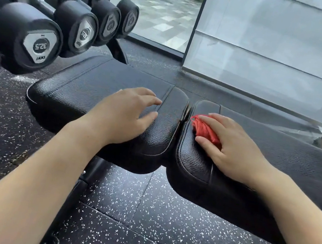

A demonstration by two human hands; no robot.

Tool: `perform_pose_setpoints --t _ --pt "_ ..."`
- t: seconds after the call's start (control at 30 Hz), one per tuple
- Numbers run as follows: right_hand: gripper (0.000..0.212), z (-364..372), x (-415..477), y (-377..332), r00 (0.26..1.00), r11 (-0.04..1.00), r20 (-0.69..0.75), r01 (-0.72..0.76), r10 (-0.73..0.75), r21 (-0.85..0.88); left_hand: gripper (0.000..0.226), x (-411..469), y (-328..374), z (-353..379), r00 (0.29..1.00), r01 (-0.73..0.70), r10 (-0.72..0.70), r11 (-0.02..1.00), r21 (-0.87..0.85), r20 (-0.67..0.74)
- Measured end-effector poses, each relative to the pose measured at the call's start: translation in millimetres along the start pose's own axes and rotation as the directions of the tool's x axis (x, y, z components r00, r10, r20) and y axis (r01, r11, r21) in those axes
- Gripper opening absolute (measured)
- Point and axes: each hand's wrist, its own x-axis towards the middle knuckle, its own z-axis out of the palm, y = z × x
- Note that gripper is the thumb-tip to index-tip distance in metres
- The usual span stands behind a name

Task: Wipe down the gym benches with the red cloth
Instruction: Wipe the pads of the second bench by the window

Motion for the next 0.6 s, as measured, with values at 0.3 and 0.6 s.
perform_pose_setpoints --t 0.3,0.6 --pt "0.045 -12 -24 -21 0.997 0.995 -0.008 -0.072 0.072 0.071 0.044 -14 45 -17 0.967 0.104 -0.087 0.993 -0.061 0.238" --pt "0.047 -97 -64 -94 0.861 0.91 0.407 -0.39 0.306 0.14 0.047 -56 109 -152 0.782 0.307 -0.231 0.951 -0.035 0.579"
